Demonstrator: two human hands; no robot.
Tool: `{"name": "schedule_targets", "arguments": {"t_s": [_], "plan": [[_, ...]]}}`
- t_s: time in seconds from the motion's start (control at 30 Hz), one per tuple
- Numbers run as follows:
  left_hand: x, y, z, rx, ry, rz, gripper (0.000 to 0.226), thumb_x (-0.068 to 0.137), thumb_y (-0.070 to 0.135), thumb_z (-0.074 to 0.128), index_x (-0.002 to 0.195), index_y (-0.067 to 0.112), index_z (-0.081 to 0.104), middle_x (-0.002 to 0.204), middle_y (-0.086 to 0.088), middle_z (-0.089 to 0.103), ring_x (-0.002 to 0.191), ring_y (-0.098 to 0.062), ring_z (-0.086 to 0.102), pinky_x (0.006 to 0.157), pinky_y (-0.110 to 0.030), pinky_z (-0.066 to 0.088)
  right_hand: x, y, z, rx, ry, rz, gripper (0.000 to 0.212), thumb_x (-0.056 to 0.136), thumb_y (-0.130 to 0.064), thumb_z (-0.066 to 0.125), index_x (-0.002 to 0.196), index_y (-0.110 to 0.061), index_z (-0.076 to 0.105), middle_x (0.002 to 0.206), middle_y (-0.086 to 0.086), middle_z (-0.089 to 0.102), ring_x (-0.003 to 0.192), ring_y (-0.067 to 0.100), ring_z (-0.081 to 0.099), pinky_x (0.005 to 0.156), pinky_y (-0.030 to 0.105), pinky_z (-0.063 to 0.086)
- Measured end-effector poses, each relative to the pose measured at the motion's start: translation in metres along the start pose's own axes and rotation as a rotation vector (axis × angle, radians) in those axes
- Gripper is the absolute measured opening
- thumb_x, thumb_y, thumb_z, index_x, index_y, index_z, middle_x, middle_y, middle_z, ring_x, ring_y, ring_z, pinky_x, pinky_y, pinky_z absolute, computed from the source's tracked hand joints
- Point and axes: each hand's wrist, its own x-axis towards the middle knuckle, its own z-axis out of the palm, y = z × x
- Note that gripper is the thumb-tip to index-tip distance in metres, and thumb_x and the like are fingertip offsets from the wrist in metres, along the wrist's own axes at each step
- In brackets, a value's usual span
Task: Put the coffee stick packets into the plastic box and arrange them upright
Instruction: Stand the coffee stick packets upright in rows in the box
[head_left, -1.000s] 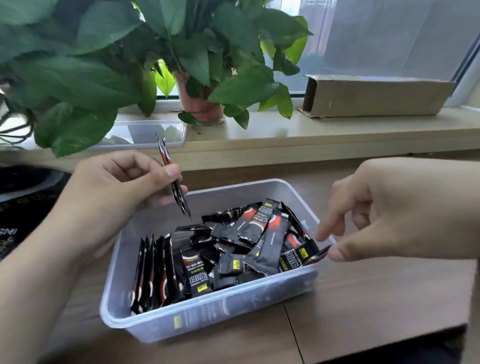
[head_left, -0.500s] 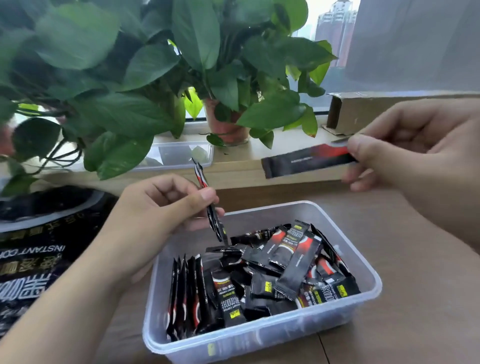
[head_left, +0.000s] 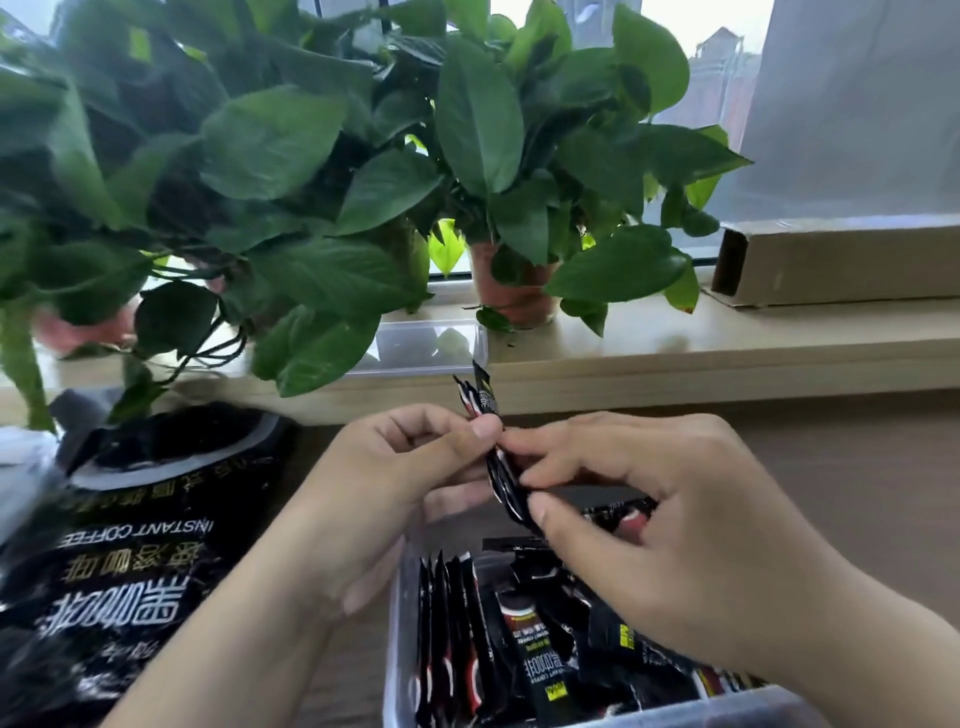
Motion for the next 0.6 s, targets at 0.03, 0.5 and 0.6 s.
{"name": "schedule_targets", "arguments": {"t_s": [0.03,0.5,0.6], "plan": [[0.0,0.0,0.0,-0.008,0.006,0.012,0.016,0.06,0.023,0.079,0.064,0.012,0.069,0.093,-0.018,0.076,0.075,-0.018,0.073,0.063,-0.023,0.058,0.0,0.0,-0.003,0.017,-0.018,0.012,0.009,0.082,-0.016,0.073,0.089,-0.018,0.079,0.105,-0.015,0.075,0.096,-0.008,0.068,0.074,0.004,0.048],[0.012,-0.011,-0.004,0.119,0.176,0.091,0.022,0.07,0.013,0.079,0.074,-0.001,0.063,0.099,-0.032,0.071,0.095,-0.041,0.072,0.072,-0.029,0.062,0.016,-0.01,0.021,-0.451,-0.785,0.339,0.045,0.069,-0.063,0.076,0.098,-0.03,0.07,0.091,-0.015,0.062,0.083,0.003,0.058,0.067,0.018,0.049],[0.013,-0.014,-0.006,0.15,0.171,0.084,0.019,0.078,0.008,0.079,0.078,-0.003,0.065,0.098,-0.03,0.072,0.093,-0.038,0.073,0.069,-0.024,0.059,0.014,-0.012,0.032,-0.525,-0.803,0.353,0.053,0.064,-0.069,0.076,0.093,-0.025,0.067,0.092,-0.008,0.062,0.086,0.015,0.061,0.074,0.032,0.054]]}}
